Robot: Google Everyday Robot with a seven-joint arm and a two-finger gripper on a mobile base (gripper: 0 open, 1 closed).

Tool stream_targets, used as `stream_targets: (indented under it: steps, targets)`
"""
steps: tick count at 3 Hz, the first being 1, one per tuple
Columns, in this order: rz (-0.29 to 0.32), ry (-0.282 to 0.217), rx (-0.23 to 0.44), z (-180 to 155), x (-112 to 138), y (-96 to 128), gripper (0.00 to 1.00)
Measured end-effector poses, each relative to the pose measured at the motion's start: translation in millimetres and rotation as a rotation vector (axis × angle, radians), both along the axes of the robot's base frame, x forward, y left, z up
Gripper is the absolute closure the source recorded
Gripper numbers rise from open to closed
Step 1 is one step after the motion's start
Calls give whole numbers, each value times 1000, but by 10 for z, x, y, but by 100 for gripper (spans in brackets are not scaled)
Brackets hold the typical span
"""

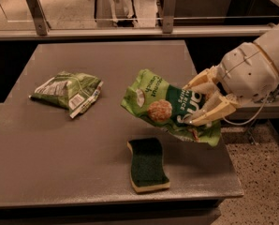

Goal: Move green rice chip bag near sponge

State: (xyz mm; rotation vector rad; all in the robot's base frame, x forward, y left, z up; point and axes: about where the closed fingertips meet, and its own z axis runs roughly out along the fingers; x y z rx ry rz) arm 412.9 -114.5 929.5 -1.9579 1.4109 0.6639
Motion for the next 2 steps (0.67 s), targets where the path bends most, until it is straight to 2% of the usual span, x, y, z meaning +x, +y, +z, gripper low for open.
stream_targets:
  steps: [2]
  targets:
    - [0,-11,0,13,18,41,12]
